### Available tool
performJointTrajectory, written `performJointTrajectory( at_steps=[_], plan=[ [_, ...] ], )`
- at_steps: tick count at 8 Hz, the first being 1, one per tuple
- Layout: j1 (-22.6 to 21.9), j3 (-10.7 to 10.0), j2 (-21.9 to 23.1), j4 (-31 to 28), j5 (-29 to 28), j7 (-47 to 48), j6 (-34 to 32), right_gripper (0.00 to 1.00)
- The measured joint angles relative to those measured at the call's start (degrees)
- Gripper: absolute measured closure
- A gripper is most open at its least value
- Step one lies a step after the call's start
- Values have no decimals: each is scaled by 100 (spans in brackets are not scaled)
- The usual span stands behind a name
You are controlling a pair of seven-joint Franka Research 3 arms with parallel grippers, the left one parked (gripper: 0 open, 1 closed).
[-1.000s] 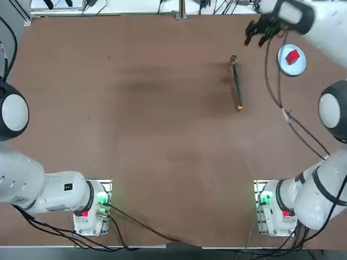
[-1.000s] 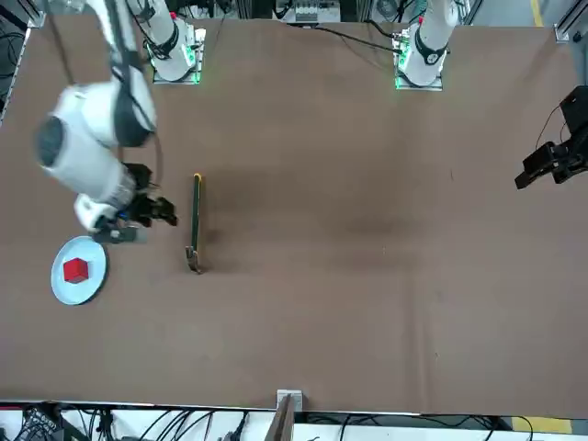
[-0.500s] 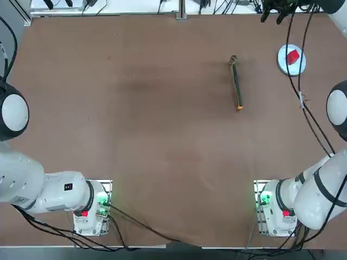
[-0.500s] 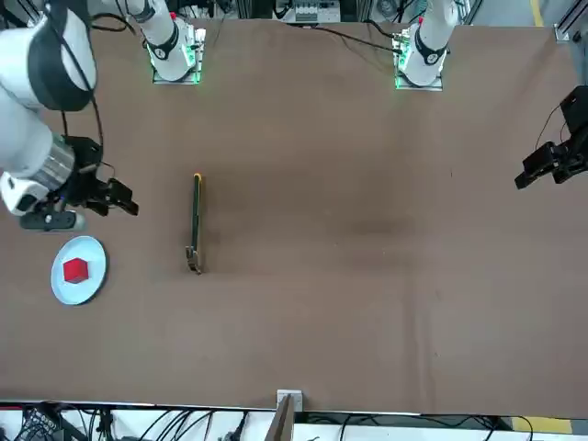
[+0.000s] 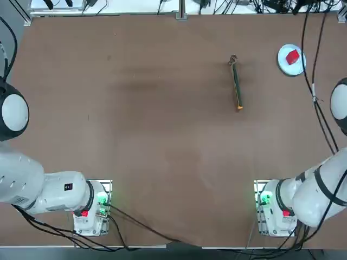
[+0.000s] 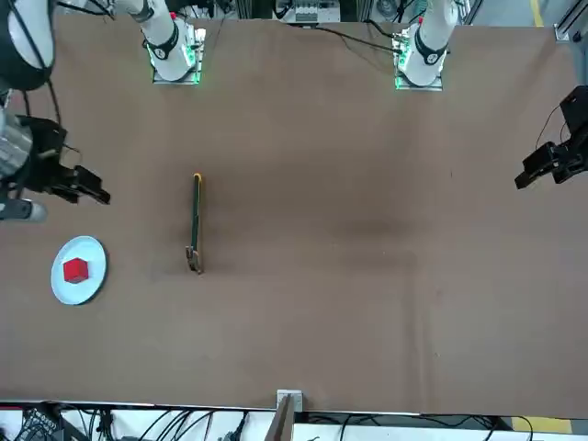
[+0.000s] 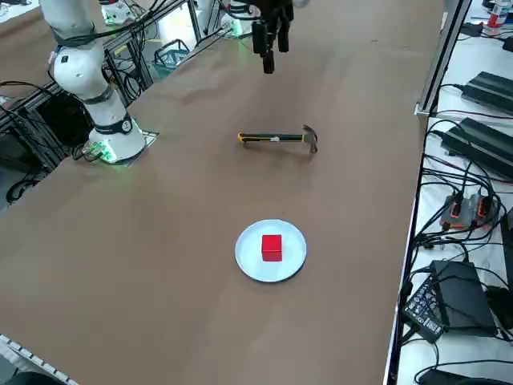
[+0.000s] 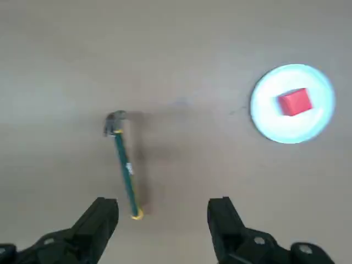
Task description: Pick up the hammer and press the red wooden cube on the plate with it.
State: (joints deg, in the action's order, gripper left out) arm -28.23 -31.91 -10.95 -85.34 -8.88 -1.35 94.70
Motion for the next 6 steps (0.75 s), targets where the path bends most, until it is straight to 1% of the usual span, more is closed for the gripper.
performJointTrajectory(
  at_steps=[1, 2, 3, 4, 5, 6],
  plan=[
    [644, 717, 153, -3, 243, 4, -78, 0],
    [1240, 1342, 286, -24, 338, 5, -156, 0],
    [1718, 1808, 423, -96, 371, 6, -197, 0],
    [2107, 2181, 571, -218, 445, 5, -215, 0],
    [2458, 2540, 733, -370, 555, 11, -221, 0],
    [2713, 2828, 892, -522, 647, 63, -224, 0]
  ],
)
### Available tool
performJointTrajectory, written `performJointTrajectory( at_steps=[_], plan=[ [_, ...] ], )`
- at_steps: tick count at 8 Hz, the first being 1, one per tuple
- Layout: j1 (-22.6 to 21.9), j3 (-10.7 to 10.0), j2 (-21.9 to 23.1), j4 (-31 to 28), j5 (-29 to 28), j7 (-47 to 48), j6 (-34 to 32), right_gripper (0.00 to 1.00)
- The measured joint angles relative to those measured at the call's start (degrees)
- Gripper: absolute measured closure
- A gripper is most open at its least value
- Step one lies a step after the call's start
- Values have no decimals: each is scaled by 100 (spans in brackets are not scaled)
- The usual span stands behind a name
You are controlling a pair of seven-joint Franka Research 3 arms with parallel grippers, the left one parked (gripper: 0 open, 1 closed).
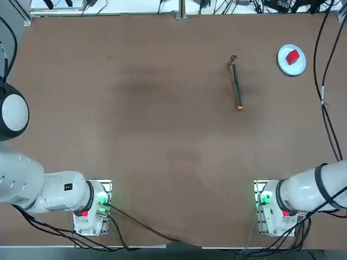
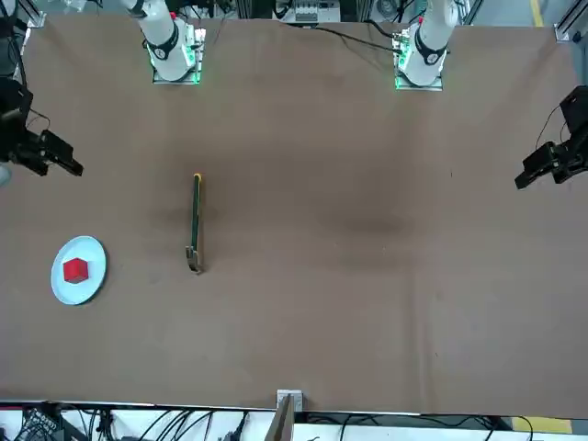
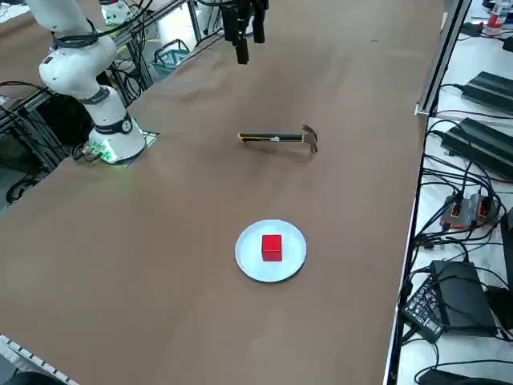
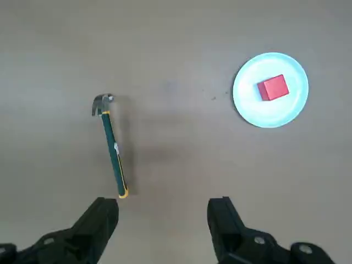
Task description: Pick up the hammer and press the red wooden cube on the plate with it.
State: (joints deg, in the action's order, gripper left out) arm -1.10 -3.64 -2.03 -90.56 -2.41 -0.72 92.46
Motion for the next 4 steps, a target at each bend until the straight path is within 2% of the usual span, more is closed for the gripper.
performJointTrajectory(
  at_steps=[1, 2, 4],
  plan=[
    [125, 160, 154, -137, 58, 71, -5, 0],
    [166, 221, 269, -214, 73, 98, -62, 0],
    [189, 232, 343, -220, 75, 105, -151, 0]
  ],
)
